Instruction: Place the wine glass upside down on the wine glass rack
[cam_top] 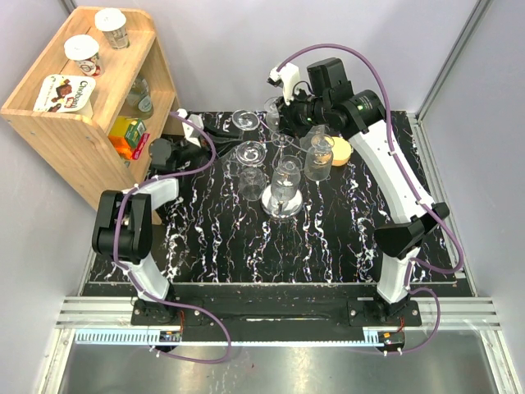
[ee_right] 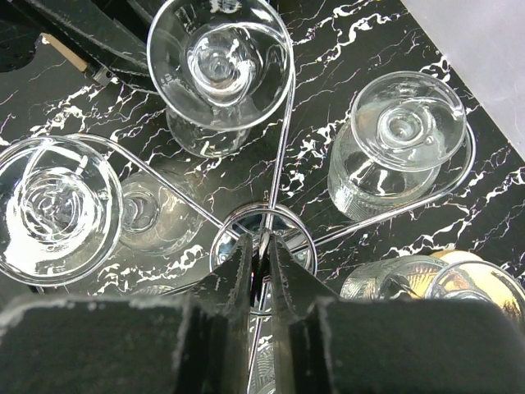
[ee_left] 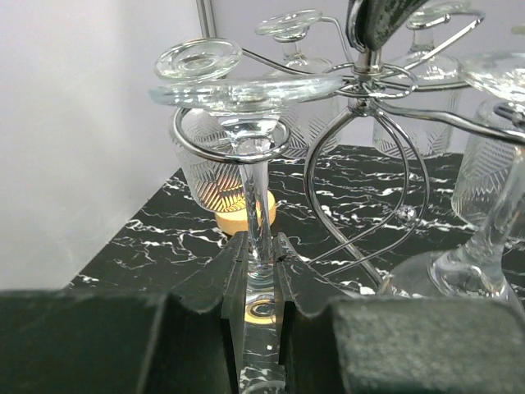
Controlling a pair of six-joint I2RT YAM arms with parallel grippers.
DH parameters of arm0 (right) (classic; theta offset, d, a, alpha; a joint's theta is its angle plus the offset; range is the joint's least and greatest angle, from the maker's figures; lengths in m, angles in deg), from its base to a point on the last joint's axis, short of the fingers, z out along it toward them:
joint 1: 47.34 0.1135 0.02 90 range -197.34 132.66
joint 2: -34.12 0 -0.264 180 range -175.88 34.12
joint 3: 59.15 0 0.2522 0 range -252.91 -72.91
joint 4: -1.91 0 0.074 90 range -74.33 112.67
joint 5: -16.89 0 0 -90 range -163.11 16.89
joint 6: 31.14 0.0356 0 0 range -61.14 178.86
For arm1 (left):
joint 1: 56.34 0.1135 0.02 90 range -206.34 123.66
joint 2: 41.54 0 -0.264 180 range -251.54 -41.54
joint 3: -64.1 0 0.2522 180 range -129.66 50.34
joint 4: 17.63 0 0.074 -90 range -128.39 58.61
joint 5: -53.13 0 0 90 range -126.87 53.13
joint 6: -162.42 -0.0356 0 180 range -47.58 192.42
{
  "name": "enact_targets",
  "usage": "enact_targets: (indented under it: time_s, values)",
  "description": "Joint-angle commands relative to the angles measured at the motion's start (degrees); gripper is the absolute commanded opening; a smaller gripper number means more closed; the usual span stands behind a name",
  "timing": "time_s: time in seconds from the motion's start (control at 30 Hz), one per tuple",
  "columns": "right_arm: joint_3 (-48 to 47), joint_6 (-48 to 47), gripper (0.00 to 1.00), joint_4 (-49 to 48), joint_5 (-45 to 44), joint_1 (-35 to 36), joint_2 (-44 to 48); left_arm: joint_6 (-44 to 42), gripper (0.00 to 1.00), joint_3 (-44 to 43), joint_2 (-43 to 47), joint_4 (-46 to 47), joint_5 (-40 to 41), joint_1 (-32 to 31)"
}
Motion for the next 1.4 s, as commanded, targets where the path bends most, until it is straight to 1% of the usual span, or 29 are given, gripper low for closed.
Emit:
enact_targets:
  time_s: [0.0, 0.07, 0.23, 0.3, 0.4, 0.47, 0.53, 0.67, 0.73, 0.87, 0.97, 1.03, 1.13, 1.2, 1.23, 1.3, 1.37]
  values:
    - [-2.6, 1.1, 0.03, -2.0, 0.0, 0.0, -1.0, -8.6, 0.00, 0.8, 3.9, 3.0, -3.7, -0.4]
    - [-2.7, 1.1, 0.03, -2.1, 0.0, 0.0, -1.1, -8.8, 0.00, 0.6, 3.9, 2.2, -3.7, -0.5]
    - [-2.4, 1.1, 0.03, -2.0, -0.1, 0.1, -1.0, -7.4, 0.00, 0.6, 2.5, 3.7, -3.9, -0.6]
    - [-2.5, 1.1, 0.03, -2.0, -0.4, 0.1, -1.2, -6.7, 0.07, 0.7, 1.8, 4.7, -3.9, -0.6]
    - [-2.3, 1.1, 0.04, -1.9, -1.0, -0.1, -1.1, -6.7, 0.13, 1.2, 1.2, 4.7, -4.0, -0.6]
    - [-2.1, 1.1, 0.05, -1.9, -1.3, 0.1, -1.0, -6.9, 0.23, 1.2, 0.9, 3.9, -3.7, -0.5]
    - [-2.1, 1.1, 0.06, -1.8, -1.4, 0.1, -0.6, -6.9, 0.27, 1.3, 0.9, 3.8, -3.6, -0.4]
    - [-2.0, 1.0, 0.09, -1.8, -1.6, 0.1, -0.2, -6.9, 0.44, 1.4, 1.4, 3.6, -3.4, -0.4]
    - [-1.8, 1.0, 0.10, -1.9, -1.8, 0.0, 0.2, -7.0, 0.47, 1.5, 1.6, 3.1, -3.2, -0.3]
    - [-1.3, 0.9, 0.10, -1.9, -2.0, -0.1, 0.9, -7.5, 0.47, 1.3, 2.7, 1.5, -3.2, 0.0]
    - [-1.0, 0.8, 0.12, -1.8, -2.1, 0.0, 1.7, -9.4, 0.50, 1.9, 4.2, -1.2, -3.0, 0.4]
    - [-0.6, 0.7, 0.16, -1.8, -2.5, 0.0, 2.0, -10.9, 0.54, 2.5, 6.2, -3.3, -2.6, 0.7]
    - [0.0, 0.8, 0.26, -1.7, -3.0, -0.1, 3.0, -12.4, 0.59, 3.1, 9.1, -6.9, -2.1, 1.4]
    - [0.4, 1.0, 0.33, -1.8, -3.3, 0.0, 3.8, -14.3, 0.62, 2.6, 11.5, -11.6, -1.6, 2.1]
    - [0.8, 1.0, 0.39, -1.7, -3.6, 0.0, 4.2, -15.5, 0.63, 1.7, 13.2, -17.6, -1.1, 2.3]
    - [1.5, 0.8, 0.47, -1.6, -4.3, 0.0, 5.0, -20.7, 0.64, -1.2, 16.4, -30.9, 0.9, 2.7]
    - [2.2, 0.6, 0.51, -1.5, -4.6, 0.0, 5.9, -29.0, 0.66, -6.0, 19.5, -49.5, 3.7, 2.7]
